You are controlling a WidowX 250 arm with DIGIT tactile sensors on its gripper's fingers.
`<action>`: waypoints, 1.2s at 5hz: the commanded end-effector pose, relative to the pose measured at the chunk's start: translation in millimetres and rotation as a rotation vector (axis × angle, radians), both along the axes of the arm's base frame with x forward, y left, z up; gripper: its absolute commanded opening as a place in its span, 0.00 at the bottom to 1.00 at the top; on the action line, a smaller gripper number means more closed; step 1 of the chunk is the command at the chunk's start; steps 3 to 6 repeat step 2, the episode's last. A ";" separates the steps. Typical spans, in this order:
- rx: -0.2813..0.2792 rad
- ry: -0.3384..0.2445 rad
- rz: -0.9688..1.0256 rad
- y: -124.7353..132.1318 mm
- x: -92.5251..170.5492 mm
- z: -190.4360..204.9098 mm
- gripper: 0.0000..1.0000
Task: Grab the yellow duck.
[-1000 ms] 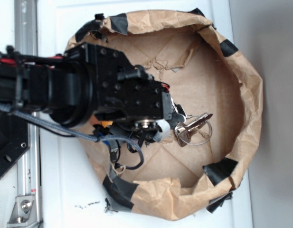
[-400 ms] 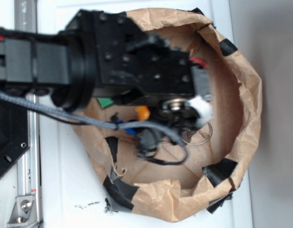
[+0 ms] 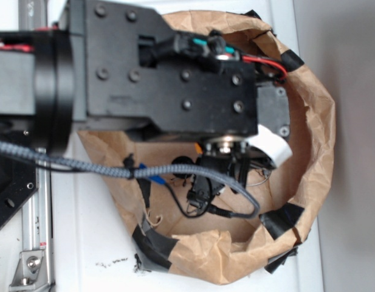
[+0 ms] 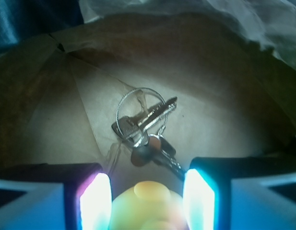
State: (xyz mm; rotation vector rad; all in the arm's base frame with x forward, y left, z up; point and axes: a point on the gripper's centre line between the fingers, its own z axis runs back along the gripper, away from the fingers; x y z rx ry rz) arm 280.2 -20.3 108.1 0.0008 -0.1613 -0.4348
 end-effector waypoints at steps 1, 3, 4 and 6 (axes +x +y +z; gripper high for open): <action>-0.076 -0.049 0.186 15.0 -11.6 41.9 0.00; -0.047 -0.039 0.221 16.7 -9.8 40.3 0.00; -0.047 -0.039 0.221 16.7 -9.8 40.3 0.00; -0.047 -0.039 0.221 16.7 -9.8 40.3 0.00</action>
